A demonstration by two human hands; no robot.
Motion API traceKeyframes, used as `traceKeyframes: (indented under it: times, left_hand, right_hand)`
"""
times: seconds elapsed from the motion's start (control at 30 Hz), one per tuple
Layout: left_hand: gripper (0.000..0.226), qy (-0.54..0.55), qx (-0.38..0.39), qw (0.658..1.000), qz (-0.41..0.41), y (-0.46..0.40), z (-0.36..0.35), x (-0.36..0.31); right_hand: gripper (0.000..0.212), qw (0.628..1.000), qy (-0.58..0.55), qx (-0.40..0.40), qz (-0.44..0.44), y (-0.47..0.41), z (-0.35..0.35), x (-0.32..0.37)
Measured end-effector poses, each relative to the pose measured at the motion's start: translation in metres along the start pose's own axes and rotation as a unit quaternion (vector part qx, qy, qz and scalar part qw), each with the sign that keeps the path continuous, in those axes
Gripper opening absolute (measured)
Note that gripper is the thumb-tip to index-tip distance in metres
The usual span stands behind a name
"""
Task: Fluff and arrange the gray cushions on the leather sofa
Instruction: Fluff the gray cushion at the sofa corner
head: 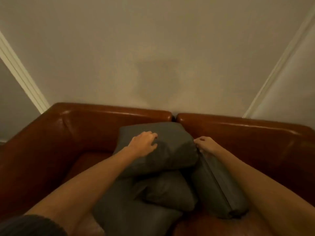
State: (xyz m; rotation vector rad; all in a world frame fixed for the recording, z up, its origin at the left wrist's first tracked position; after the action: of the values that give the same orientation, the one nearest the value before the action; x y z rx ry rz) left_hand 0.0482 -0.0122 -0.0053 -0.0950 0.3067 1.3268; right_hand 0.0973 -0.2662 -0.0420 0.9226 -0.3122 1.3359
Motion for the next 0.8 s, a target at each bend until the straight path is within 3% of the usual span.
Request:
traceKeyframes:
  times: [0.1,0.3,0.47,0.6,0.8]
  left_hand:
    - [0.054,-0.011,0.011,1.000,0.017,0.003,-0.023,-0.001]
    - [0.086,-0.046,0.037,0.995,0.075,0.009,-0.070,0.003]
    - [0.106,-0.086,0.021,0.990,0.107,0.014,-0.091,0.000]
    - [0.112,-0.081,0.001,0.988,0.129,0.020,-0.098,0.006]
    - [0.116,-0.015,-0.049,0.984,0.171,0.040,-0.093,0.038]
  right_hand:
    - [0.047,0.992,-0.098,0.019,-0.082,0.002,-0.024,-0.019]
    - [0.067,0.955,-0.272,0.019,-0.115,0.003,-0.059,-0.036]
    - [0.056,0.951,-0.305,-0.016,-0.058,0.001,-0.067,-0.041]
    - [0.023,0.951,-0.307,-0.044,0.007,0.004,-0.072,-0.031]
    - [0.037,0.952,-0.270,-0.075,0.121,0.012,-0.084,0.018]
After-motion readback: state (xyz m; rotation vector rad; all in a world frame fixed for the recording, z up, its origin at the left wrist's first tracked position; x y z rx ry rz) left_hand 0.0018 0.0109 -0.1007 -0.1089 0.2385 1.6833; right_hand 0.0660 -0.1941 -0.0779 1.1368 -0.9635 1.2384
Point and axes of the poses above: each hand's wrist, its own y-axis away from the middle knuckle, its own z-axis out of the back of the hand, x = y × z, the point moved 5 cm from there along -y, towards the middle knuckle, and after that the axes turned 1 degree about y, right-handed, at the moved point
